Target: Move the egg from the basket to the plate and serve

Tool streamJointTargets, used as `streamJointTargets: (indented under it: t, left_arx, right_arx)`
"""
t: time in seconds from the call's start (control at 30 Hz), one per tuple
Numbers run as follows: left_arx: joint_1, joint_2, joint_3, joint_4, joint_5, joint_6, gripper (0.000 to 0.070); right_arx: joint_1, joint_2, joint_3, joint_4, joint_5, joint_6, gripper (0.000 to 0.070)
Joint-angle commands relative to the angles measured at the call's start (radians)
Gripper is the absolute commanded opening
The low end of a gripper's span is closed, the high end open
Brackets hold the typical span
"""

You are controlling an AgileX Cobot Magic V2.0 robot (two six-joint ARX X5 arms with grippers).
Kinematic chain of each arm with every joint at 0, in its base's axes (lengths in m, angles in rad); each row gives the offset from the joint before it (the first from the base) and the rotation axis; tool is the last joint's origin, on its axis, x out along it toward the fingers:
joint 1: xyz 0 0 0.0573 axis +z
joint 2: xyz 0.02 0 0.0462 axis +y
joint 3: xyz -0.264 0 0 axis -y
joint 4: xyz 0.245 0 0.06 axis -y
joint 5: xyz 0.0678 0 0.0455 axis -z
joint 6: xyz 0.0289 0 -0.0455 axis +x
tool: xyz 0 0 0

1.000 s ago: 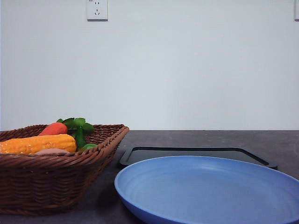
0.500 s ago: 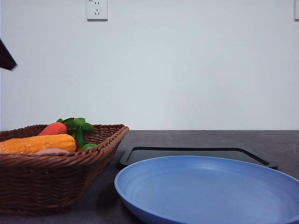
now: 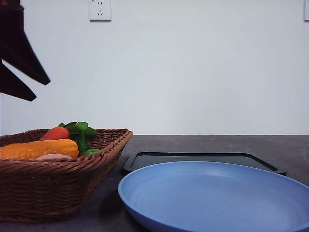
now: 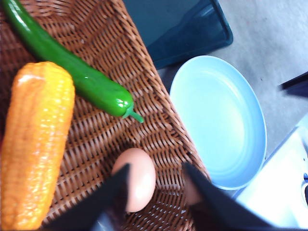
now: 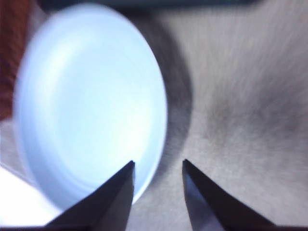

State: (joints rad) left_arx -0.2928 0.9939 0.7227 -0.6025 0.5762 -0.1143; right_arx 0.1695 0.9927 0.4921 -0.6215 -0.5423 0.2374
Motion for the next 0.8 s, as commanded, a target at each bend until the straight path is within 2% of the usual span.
streamJointTargets:
  t: [0.0, 0.4, 0.67, 0.77]
  left_arx:
    - [-0.005, 0.008, 0.013, 0.01, 0.007, 0.01, 0.0309]
    - [-0.007, 0.008, 0.013, 0.018, 0.007, -0.01, 0.0309]
    - [-0.012, 0.008, 0.013, 0.008, 0.007, -0.01, 0.0308]
    - [-0.023, 0.008, 0.013, -0.001, 0.007, -0.01, 0.0309]
  right_arx:
    - [0.015, 0.028, -0.02, 0.066, 0.0, 0.044, 0.0212]
    - [0.097, 0.197, -0.047, 0.279, -0.001, 0.101, 0.0207]
    - [0.102, 0.249, -0.047, 0.322, 0.032, 0.104, 0.0014]
    - [0.102, 0.245, -0.047, 0.322, 0.045, 0.104, 0.0]
